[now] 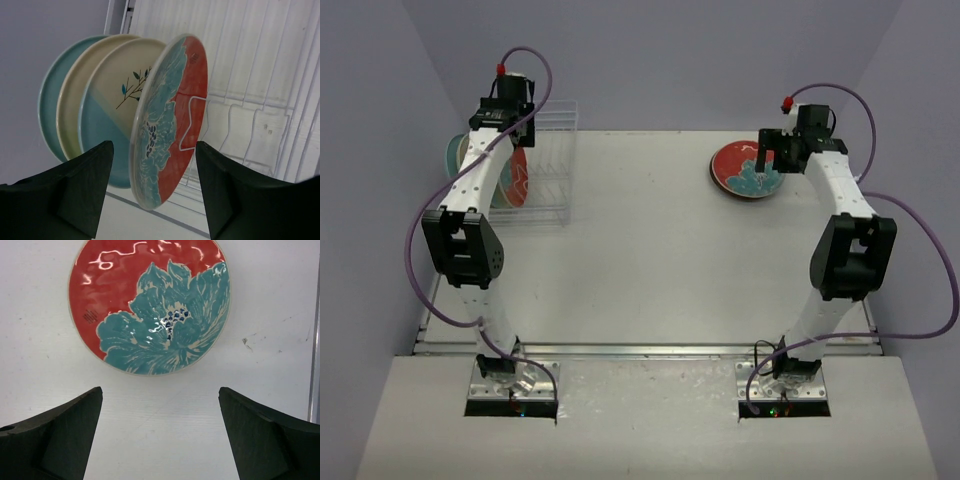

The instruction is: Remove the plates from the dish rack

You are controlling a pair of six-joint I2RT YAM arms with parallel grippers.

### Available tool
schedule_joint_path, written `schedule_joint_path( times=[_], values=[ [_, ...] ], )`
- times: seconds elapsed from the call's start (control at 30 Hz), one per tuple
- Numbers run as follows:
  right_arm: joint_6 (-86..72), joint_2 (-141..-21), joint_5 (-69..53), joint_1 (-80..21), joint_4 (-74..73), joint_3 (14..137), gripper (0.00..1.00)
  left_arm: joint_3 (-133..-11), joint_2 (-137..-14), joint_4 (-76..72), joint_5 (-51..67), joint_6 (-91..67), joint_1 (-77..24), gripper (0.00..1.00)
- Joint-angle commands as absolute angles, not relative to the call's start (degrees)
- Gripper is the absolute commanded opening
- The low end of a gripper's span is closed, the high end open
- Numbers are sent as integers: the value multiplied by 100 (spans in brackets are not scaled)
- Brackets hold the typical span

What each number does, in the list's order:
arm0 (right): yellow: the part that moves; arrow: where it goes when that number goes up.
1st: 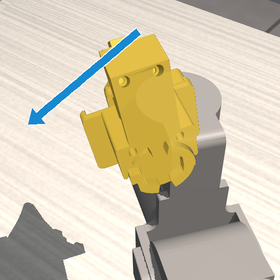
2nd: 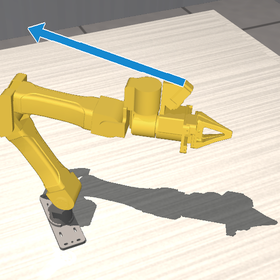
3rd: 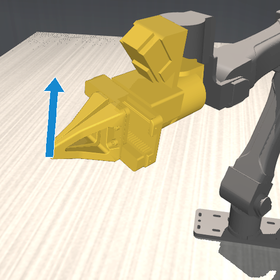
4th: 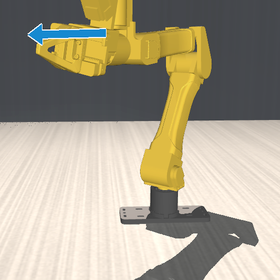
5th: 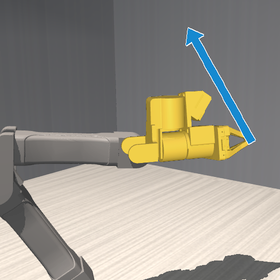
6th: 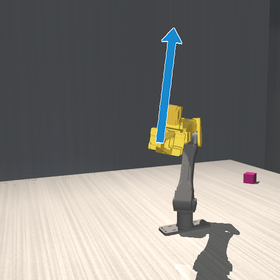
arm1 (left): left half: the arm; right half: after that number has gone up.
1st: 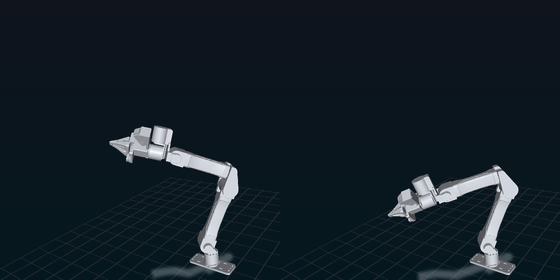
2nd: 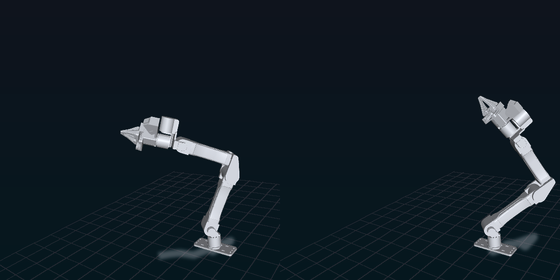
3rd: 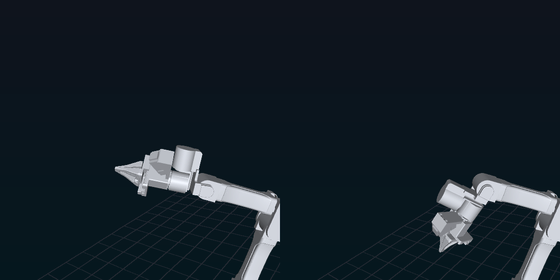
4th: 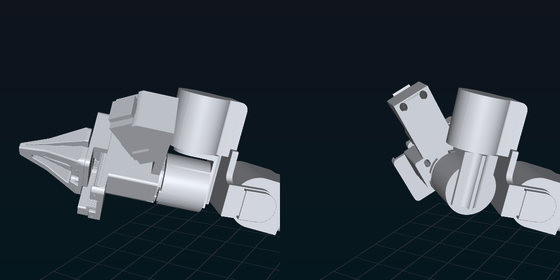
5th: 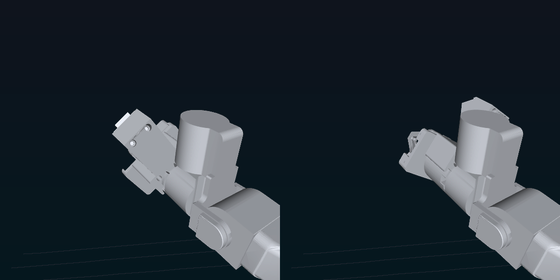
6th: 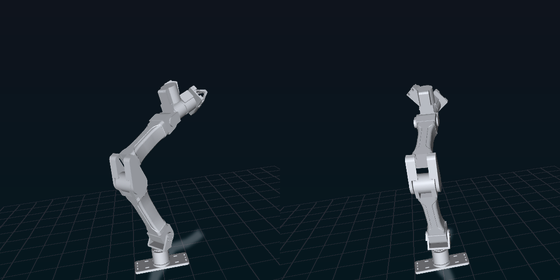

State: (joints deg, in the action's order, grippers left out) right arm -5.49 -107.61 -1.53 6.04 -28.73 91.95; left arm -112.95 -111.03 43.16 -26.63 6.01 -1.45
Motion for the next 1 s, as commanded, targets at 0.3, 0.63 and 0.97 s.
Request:
schedule_joint_path(
  times=[0.3,0.63,0.97],
  values=[
    [-536,-9871,-745,563,-2681,8298,99,-11302,-11707,4096,-3270,730,0,28],
    [-612,-9620,-1000,493,-2719,8221,99,-11428,-11334,3742,-3632,1235,0,0],
    [-633,-9466,-1158,321,-2646,8178,99,-12147,-10393,2565,-4054,2563,-641,0]
  ],
)
